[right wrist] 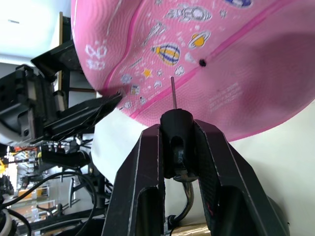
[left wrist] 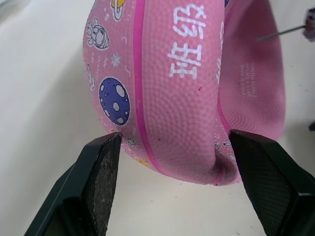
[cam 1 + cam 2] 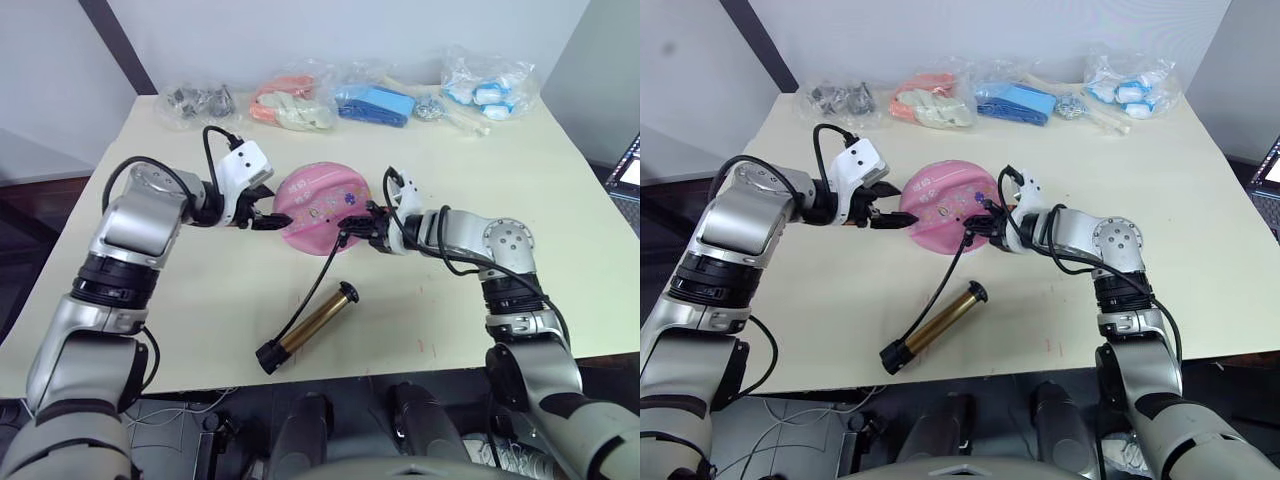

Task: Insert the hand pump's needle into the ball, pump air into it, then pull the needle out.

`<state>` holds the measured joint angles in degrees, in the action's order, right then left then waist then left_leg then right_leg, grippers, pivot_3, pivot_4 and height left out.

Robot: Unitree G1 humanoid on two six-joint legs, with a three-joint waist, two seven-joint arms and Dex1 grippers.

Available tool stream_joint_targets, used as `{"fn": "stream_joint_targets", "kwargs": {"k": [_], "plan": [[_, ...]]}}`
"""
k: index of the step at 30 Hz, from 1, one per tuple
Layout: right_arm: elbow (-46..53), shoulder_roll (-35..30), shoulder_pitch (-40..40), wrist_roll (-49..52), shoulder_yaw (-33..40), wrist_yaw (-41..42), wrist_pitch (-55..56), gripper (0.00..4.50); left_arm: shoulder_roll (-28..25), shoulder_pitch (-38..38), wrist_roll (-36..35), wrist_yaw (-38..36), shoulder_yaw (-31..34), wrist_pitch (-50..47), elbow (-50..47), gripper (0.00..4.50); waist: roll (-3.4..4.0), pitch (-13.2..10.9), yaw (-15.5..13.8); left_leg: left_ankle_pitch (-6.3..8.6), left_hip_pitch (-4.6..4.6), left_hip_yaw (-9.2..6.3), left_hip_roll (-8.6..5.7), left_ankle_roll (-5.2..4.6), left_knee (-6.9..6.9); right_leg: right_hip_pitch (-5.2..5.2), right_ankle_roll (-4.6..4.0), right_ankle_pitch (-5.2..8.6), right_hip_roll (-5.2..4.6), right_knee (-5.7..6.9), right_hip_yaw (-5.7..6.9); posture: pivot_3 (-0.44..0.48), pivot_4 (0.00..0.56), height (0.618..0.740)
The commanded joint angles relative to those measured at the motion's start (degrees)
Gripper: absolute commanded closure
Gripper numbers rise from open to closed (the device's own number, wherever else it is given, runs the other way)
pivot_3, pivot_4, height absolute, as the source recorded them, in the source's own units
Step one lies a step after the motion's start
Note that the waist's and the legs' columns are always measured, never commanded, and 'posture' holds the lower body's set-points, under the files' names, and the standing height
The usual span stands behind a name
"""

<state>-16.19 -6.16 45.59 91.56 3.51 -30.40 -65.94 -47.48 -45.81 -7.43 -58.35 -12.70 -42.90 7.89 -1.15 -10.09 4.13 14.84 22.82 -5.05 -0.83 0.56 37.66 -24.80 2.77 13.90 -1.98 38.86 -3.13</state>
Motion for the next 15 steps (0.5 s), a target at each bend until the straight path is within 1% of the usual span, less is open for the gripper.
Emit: {"fn": "stream_joint_targets", "kwargs": {"k": [1, 2, 3, 4, 5, 7, 8, 15], "plan": [[0.87, 1.48, 0.76, -0.39, 1.41, 0.51, -0.16, 4.16, 0.33, 0.18, 0.18, 1.26, 1.80, 0.16, -1.78, 1.62, 0.00, 0.00, -0.03, 0.00, 0.00, -0.01, 0.00, 0.00, 0.00, 0.00, 0.00, 0.00, 0.00, 0.00, 0.01, 0.000, 0.150, 0.740], [0.44, 1.90, 0.95, -0.98, 1.55, 0.54, -0.05, 4.16, 0.34, 0.45, 0.15, 1.42, 1.86, 0.06, -2.12, 2.07, 0.00, 0.00, -0.03, 0.00, 0.00, -0.01, 0.00, 0.00, 0.00, 0.00, 0.00, 0.00, 0.00, 0.00, 0.01, 0.000, 0.150, 0.740], [-0.05, 2.30, 1.15, -1.69, 1.63, 0.68, 0.07, 4.16, 0.33, 0.74, 0.13, 1.58, 1.95, 0.00, -2.47, 2.63, 0.00, 0.00, -0.02, 0.00, 0.00, 0.00, 0.00, 0.00, 0.00, 0.00, 0.00, 0.00, -0.01, 0.00, 0.00, 0.000, 0.150, 0.740], [-0.50, 2.71, 1.34, -2.40, 1.71, 0.82, 0.15, 4.16, 0.31, 0.98, 0.08, 1.74, 2.05, -0.08, -2.76, 3.01, 0.00, 0.00, -0.01, 0.00, 0.00, 0.00, 0.00, 0.00, 0.00, 0.00, 0.00, 0.00, -0.01, 0.00, 0.00, 0.000, 0.150, 0.740], [-0.84, 3.10, 1.49, -2.99, 1.87, 0.96, 0.16, 4.16, 0.32, 1.12, -0.03, 1.87, 2.18, -0.27, -3.04, 3.60, 0.00, 0.00, -0.01, 0.00, 0.00, 0.00, -0.01, 0.00, 0.01, 0.00, 0.00, 0.00, 0.00, 0.00, 0.00, 0.000, 0.150, 0.740], [-1.29, 3.69, 1.68, -4.06, 2.25, 1.15, 0.02, 4.16, 0.30, 1.24, -0.30, 2.04, 2.42, -0.72, -3.59, 4.42, 0.00, 0.00, -0.02, 0.00, 0.00, 0.00, -0.01, 0.00, 0.01, 0.00, 0.00, 0.00, 0.00, 0.00, 0.00, 0.000, 0.150, 0.740], [-1.64, 4.05, 1.74, -4.72, 2.47, 1.15, 0.09, 4.16, 0.24, 1.37, -0.47, 2.08, 2.58, -1.06, -4.05, 4.50, 0.00, 0.00, -0.04, 0.00, 0.01, 0.00, -0.01, 0.00, 0.01, 0.00, 0.00, 0.00, 0.00, -0.01, 0.00, 0.000, 0.150, 0.740], [-2.03, 5.86, 1.71, -7.59, 4.67, 1.07, -0.80, 4.16, 0.26, 1.69, -1.48, 3.19, 3.54, -4.18, -6.76, 4.50, 0.00, 0.00, -0.02, 0.00, 0.01, -0.01, -0.01, 0.00, 0.01, 0.00, -0.01, -0.01, 0.00, 0.00, 0.01, 0.000, 0.150, 0.740]]}}
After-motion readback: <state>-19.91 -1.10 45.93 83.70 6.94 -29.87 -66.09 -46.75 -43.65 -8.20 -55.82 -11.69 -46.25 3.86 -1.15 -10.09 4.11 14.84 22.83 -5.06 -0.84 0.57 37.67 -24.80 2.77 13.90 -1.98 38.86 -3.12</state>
